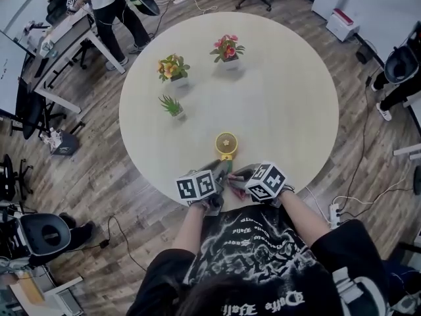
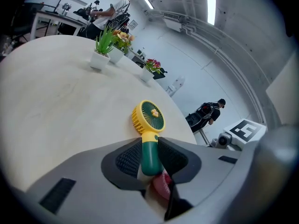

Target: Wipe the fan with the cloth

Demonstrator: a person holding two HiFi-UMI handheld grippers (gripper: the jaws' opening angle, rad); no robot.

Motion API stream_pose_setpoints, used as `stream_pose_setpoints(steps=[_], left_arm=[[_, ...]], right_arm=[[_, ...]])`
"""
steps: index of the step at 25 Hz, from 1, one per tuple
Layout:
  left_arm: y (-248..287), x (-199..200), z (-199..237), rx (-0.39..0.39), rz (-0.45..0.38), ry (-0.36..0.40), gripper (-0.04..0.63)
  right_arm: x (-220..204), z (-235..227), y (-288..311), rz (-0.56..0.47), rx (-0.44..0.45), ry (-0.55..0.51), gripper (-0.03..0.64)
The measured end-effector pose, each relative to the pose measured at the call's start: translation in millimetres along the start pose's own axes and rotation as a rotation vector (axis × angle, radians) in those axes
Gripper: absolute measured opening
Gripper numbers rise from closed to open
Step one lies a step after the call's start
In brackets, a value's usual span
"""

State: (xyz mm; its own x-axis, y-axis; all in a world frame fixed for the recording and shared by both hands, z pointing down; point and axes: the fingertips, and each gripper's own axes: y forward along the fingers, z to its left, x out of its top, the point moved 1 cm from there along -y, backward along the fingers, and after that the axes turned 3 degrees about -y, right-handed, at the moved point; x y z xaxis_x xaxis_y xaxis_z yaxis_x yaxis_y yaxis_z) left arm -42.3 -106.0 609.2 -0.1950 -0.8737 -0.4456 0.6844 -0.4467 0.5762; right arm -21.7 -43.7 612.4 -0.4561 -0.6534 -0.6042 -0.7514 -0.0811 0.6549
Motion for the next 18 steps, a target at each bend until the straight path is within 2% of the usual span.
stream_pose_setpoints(steps=[2,4,8,11,13,14,15,18], left_arm=[[-2,6,4,0.056,-0.001,0.055,0.135],[-1,11,2,0.093,0.019,0.148,0.168],[15,12,-12,0.134,0.114,0.353,0.259],[31,9,-5,0.244,0.190,0.459,0.268],[36,8,1,0.304,0.206,0.464,0.268],[36,11,3,0.317,0.197,0.453,0.247],[35,13,4,0.316,0.185,0.441,0.202],[34,16,5,0.271,0.188,0.401,0.201]], right_arm=[[2,-4,-9,-0.035,-0.012,0.027,0.046],[5,-14,-20,-0.081,-0.041,0.067,0.048],[5,-35,-38,-0.168,-0.110,0.164,0.048],[2,-44,-47,-0.209,-0.154,0.210,0.048],[0,-46,-52,-0.226,-0.175,0.223,0.048],[0,-48,-55,-0.234,-0.184,0.225,0.048],[1,-49,-57,-0.241,-0.192,0.226,0.048],[4,-50,-61,-0.268,-0.199,0.224,0.048]])
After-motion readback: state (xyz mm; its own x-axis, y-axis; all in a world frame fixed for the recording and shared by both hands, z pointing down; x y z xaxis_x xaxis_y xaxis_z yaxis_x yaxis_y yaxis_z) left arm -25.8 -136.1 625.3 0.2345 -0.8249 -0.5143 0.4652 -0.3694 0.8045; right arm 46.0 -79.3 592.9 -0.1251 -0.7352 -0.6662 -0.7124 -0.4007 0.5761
